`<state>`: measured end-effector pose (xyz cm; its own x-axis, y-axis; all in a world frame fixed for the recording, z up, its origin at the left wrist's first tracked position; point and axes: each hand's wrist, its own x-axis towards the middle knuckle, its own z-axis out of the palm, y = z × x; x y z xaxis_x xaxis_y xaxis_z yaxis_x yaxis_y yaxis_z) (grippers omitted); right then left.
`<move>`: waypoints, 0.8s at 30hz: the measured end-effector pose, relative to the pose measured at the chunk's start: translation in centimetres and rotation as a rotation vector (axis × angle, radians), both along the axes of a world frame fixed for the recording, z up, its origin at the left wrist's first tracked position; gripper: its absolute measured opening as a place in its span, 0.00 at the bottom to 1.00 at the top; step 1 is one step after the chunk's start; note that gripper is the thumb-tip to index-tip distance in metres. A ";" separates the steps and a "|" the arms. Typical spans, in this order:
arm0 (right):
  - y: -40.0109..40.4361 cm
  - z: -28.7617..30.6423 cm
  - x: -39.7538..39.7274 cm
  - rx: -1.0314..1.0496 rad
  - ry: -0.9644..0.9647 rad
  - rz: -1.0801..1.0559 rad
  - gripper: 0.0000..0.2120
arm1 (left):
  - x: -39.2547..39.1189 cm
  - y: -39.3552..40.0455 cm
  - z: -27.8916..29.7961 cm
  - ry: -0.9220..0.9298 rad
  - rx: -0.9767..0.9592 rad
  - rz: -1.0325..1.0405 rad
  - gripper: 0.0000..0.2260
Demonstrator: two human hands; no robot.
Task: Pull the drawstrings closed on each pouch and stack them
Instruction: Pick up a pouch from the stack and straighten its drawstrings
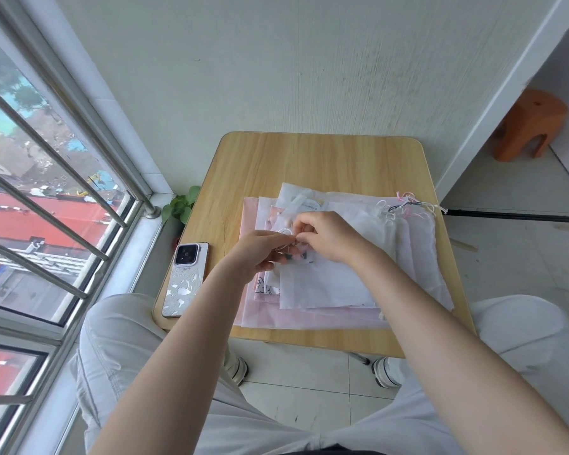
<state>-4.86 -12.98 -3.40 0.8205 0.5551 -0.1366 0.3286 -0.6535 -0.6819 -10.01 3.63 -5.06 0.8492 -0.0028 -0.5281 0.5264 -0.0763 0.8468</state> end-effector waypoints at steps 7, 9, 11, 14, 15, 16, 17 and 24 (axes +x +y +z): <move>-0.2 -0.2 -0.1 -0.015 0.010 -0.012 0.04 | 0.0 0.0 -0.1 -0.036 -0.004 0.052 0.09; -0.2 -0.1 -0.2 -0.008 0.007 -0.016 0.03 | -0.1 -0.1 -0.2 -0.051 -0.011 0.076 0.08; -0.2 0.0 -0.3 0.004 0.024 -0.026 0.02 | -0.2 -0.2 -0.4 -0.078 -0.012 0.092 0.07; -0.1 0.2 -0.4 0.042 0.075 -0.059 0.05 | -0.3 -0.3 -0.5 -0.147 0.009 0.083 0.06; 0.0 0.2 -0.4 0.074 0.094 -0.073 0.07 | -0.2 -0.3 -0.5 -0.169 0.015 0.078 0.05; 0.1 0.2 -0.5 0.110 0.110 -0.084 0.09 | -0.2 -0.3 -0.5 -0.187 0.020 0.080 0.05; 0.3 0.2 -0.5 0.142 0.118 -0.092 0.10 | -0.2 -0.3 -0.5 -0.201 0.028 0.090 0.04; 0.7 -0.1 -0.4 0.260 0.112 -0.191 0.11 | -0.3 -0.3 0.1 -0.294 0.050 0.165 0.04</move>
